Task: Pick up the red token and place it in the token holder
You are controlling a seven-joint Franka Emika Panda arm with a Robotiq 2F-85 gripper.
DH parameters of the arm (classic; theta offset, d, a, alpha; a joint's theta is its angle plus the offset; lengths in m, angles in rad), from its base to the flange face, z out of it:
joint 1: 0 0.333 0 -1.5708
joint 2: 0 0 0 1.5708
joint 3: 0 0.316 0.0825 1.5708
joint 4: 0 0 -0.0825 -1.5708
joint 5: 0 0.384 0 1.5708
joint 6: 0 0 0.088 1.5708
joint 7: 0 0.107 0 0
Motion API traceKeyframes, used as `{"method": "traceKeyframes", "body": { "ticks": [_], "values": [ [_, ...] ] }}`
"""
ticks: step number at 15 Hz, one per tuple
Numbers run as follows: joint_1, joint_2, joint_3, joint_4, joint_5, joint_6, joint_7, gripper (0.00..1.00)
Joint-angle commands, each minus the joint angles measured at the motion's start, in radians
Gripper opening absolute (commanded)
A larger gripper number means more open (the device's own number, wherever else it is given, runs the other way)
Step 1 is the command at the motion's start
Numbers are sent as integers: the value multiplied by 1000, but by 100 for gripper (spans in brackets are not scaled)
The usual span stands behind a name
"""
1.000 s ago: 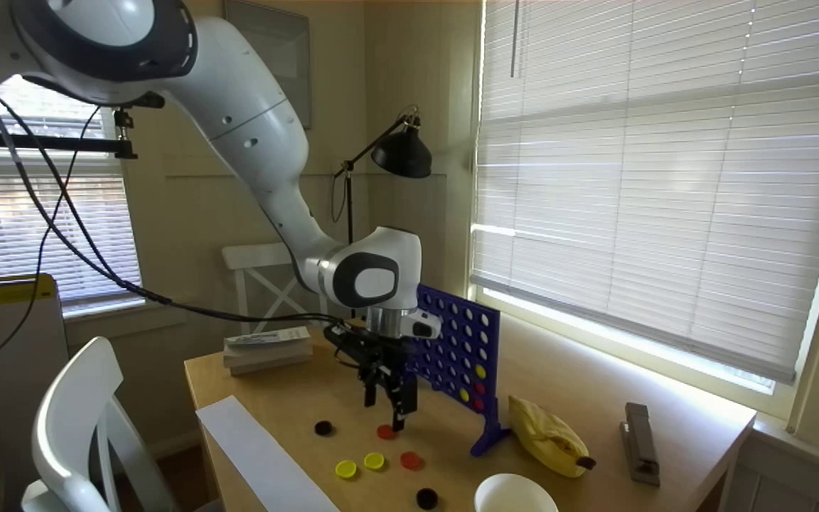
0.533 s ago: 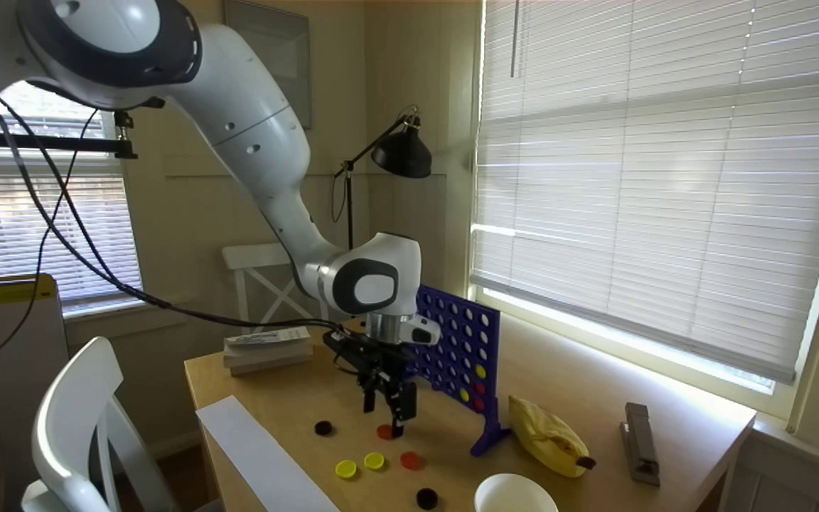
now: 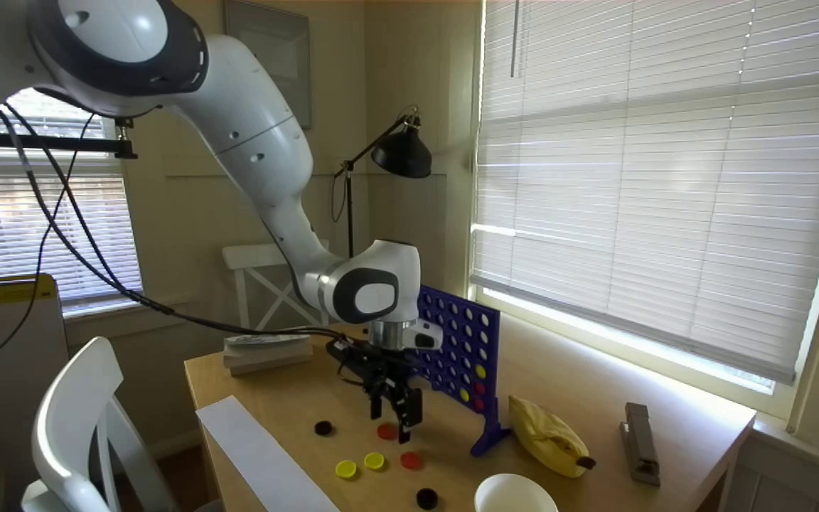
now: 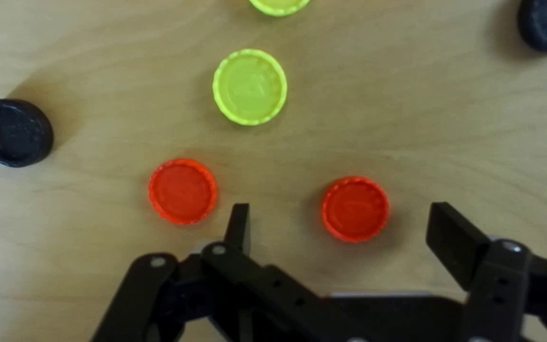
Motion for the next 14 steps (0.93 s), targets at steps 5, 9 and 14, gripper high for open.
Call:
{"method": "traceKeyframes", "body": {
  "ticks": [5, 9, 14],
  "values": [
    [23, 8, -16, 0, -54, 49, 20, 53],
    [23, 8, -10, 0, -58, 47, 12, 66],
    [22, 2, -6, -4, -59, 35, 8, 70]
  ]
}}
